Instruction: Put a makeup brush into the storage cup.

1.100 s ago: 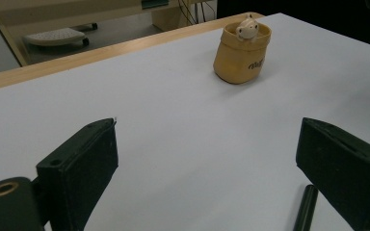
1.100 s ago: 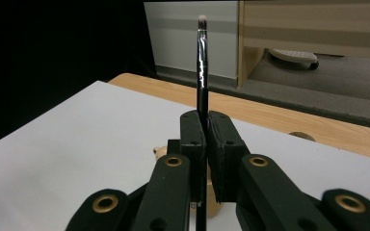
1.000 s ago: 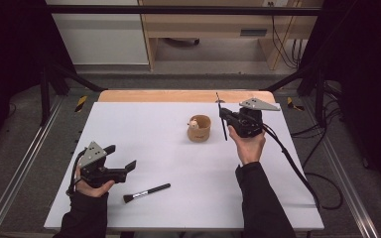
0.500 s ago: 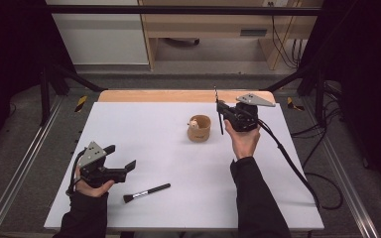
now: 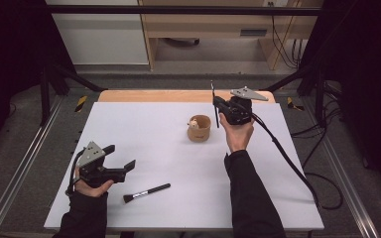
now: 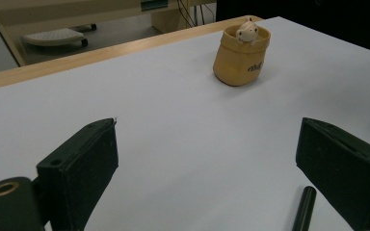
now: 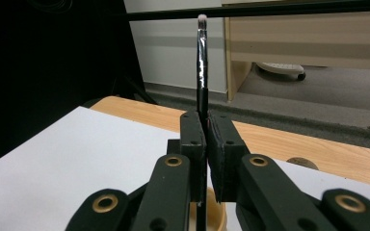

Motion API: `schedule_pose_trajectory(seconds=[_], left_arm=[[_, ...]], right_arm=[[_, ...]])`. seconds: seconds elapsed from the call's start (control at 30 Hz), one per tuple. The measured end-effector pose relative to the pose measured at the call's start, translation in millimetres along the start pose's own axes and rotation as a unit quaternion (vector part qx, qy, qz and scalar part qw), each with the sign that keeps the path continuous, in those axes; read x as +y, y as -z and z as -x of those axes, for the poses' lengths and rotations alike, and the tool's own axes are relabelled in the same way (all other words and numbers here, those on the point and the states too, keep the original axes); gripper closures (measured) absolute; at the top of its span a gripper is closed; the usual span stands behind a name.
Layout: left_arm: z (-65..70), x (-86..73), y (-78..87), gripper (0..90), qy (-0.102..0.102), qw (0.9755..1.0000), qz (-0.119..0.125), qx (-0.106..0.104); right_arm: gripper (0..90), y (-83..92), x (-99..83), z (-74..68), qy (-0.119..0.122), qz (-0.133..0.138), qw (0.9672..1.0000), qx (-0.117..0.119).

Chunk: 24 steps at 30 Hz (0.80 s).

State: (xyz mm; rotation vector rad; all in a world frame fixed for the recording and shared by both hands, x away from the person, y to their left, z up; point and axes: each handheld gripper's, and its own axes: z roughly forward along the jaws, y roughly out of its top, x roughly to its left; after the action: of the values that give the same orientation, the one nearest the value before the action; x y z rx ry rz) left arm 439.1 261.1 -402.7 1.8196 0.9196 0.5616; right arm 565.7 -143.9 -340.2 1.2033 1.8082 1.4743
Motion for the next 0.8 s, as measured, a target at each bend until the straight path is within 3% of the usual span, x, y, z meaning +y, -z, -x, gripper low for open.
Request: schedule_pose_trajectory(seconds=[0.8], left_arm=[[0.1, -0.1, -0.4, 6.9, 0.001, 1.0000, 0.001, -0.003]], right_arm=[[86.0, -37.6, -3.7, -1.7, -0.010, 0.011, 0.9997, -0.018]])
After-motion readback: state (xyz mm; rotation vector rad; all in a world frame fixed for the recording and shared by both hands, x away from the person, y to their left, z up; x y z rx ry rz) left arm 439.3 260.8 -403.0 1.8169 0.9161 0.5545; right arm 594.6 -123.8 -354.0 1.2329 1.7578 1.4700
